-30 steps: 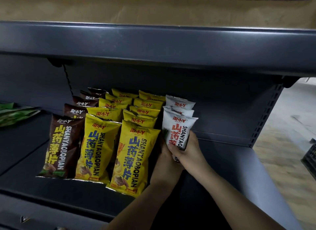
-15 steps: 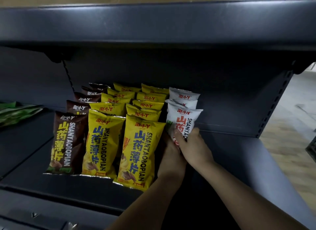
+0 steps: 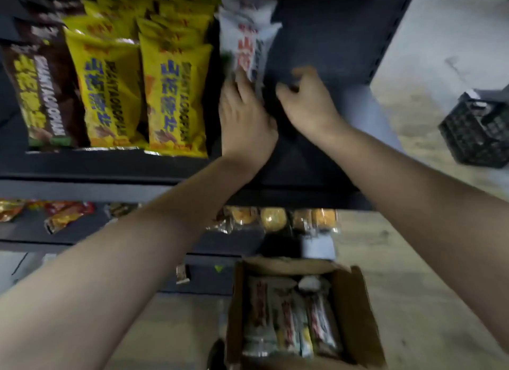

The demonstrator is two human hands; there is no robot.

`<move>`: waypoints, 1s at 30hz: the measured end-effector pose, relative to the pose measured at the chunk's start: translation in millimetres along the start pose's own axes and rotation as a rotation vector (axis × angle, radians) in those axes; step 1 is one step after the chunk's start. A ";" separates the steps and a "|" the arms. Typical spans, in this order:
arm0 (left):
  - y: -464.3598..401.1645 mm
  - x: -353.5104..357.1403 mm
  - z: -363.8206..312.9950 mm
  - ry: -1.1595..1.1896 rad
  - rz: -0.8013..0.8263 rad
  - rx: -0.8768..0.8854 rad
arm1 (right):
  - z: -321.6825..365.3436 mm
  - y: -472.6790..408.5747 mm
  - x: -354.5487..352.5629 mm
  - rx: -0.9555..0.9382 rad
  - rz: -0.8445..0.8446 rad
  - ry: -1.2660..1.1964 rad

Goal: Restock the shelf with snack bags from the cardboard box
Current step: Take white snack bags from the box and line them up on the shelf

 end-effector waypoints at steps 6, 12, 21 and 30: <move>69.9 -20.8 -30.3 0.191 0.004 0.264 | -15.2 82.4 -45.9 -0.169 -0.130 -0.112; 147.4 -19.7 -27.7 0.306 0.074 0.351 | -53.3 167.4 -50.6 -0.191 -0.005 -0.128; 269.4 38.6 15.9 0.216 0.727 0.276 | -181.9 265.1 5.4 0.206 0.496 0.158; 397.4 134.4 77.6 -0.157 1.515 -0.174 | -292.3 353.8 82.8 0.605 1.268 0.603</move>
Point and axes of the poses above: each hand's wrist, its own y-axis away from the middle knuckle, its own x-axis out of the palm, z = x × y, the point moved 6 cm from there along -y, towards the middle knuckle, and after that the axes turned 8 degrees about -z, right-handed, at the moved point
